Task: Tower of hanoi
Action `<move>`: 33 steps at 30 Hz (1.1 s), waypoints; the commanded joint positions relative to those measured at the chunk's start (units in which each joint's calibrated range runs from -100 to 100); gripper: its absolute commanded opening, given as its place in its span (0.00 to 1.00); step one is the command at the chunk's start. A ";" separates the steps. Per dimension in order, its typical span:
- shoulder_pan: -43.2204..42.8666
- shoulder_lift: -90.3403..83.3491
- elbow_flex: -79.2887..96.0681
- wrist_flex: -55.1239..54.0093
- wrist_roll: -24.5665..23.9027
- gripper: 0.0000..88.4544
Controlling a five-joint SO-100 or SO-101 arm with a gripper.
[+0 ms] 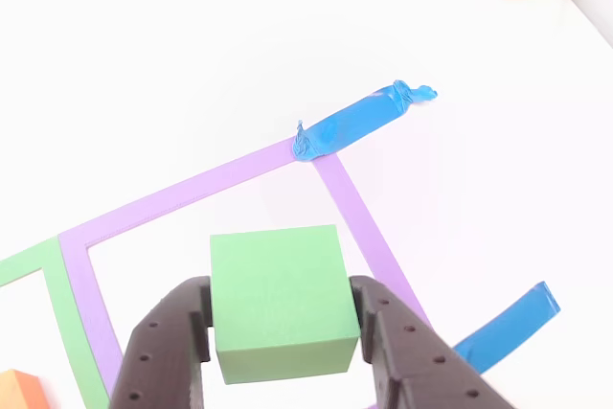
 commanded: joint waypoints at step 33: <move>-3.32 16.04 14.93 -34.01 0.18 0.11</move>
